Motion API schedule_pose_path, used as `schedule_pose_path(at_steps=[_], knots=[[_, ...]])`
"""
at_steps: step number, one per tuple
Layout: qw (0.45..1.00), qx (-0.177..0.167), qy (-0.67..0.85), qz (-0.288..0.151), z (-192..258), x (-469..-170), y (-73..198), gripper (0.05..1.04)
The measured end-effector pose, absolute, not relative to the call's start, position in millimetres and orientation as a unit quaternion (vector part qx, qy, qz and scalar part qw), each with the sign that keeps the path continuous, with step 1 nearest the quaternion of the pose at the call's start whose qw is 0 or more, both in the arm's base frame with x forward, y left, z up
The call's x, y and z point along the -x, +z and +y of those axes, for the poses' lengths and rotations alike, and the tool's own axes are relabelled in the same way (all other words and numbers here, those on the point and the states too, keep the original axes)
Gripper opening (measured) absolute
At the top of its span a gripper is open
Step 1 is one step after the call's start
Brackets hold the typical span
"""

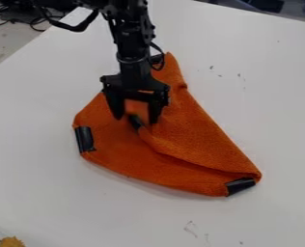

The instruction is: Unfold cloth from bottom left to top right

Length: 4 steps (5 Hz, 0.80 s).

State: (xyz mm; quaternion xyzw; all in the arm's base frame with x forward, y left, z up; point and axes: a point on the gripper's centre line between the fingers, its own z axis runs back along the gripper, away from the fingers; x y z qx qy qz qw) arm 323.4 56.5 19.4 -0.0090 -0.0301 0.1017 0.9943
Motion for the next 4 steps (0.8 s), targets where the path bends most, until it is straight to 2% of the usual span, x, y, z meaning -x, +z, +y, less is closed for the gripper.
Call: schedule_pose_path(at_steps=[2,3,4], knots=[[0.994,0.014,0.102,-0.023,58.0,-322.4,12.7,0.398],[0.995,0.018,0.1,-0.024,56.9,-323.2,11.3,0.314],[0.995,0.017,0.097,-0.026,57.2,-324.6,10.7,0.16]])
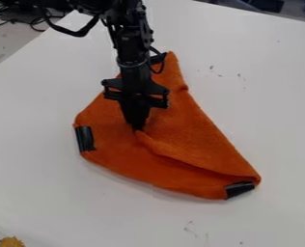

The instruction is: Unfold cloth from bottom left to top right

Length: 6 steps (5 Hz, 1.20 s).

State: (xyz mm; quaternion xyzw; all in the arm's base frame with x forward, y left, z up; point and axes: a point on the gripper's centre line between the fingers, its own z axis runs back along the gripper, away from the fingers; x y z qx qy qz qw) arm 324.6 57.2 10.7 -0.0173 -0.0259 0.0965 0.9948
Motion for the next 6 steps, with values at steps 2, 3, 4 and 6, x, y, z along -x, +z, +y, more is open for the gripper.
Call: schedule_pose_path(at_steps=[2,3,4,6], knots=[[0.996,-0.014,0.081,-0.032,51.3,-332.7,30.8,0.059],[0.995,-0.035,0.072,-0.054,38.5,-342.9,53.3,0.058],[0.995,-0.044,0.069,-0.065,24.5,-350.3,62.9,0.058],[0.995,-0.023,0.024,-0.089,-36.0,-390.3,79.9,0.058]])
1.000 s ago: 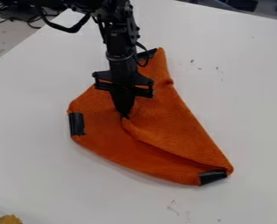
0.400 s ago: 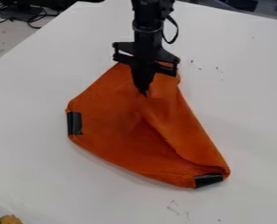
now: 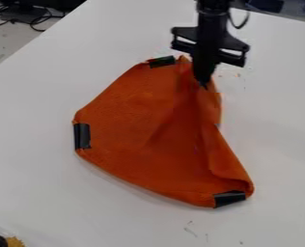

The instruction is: Unfold cloth from bottom left to top right

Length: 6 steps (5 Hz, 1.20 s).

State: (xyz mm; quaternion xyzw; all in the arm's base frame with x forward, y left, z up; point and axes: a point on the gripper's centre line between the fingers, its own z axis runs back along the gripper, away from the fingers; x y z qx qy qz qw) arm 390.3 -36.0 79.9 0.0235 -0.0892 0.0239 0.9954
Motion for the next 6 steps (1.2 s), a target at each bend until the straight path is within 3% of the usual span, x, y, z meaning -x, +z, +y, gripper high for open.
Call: schedule_pose_path(at_steps=[2,4,5,6], knots=[[0.995,0.002,-0.036,-0.09,-105.2,-434.1,72.0,0.058],[0.996,0.021,-0.032,-0.082,-120.6,-449.2,56.5,0.08],[0.996,0.023,-0.033,-0.077,-122.6,-453.4,54.3,0.233],[0.995,0.033,-0.039,-0.08,-136.8,-457.0,57.1,0.493]])
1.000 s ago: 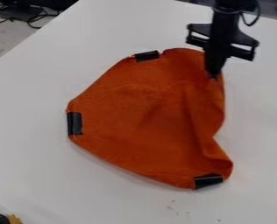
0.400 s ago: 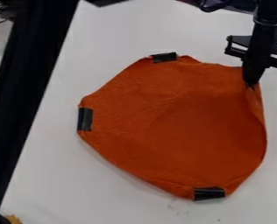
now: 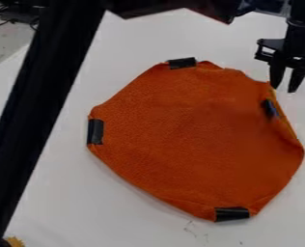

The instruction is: Unfold cloth from bottom left to top right

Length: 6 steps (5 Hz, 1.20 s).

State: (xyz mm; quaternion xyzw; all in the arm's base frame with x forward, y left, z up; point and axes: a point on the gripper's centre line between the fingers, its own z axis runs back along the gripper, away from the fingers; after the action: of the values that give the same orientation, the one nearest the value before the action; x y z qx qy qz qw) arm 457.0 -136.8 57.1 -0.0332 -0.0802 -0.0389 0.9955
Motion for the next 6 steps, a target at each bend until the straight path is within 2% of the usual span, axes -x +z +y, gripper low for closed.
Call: schedule_pose_path(at_steps=[1,2,3,4,5,6], knots=[[0.995,0.048,-0.053,-0.071,-162.7,-460.5,51.9,0.797],[0.994,0.063,-0.055,-0.074,-182.3,-462.3,51.4,1.003],[0.997,0.053,-0.04,-0.05,-173.7,-450.3,24.2,1.007],[0.997,0.05,0.006,-0.065,-147.1,-437.6,28.3,1.001],[0.995,0.042,0.045,-0.081,-117.3,-437.5,31.6,1.001],[0.993,0.034,0.045,-0.102,-115.0,-441.3,44.3,1.001]])
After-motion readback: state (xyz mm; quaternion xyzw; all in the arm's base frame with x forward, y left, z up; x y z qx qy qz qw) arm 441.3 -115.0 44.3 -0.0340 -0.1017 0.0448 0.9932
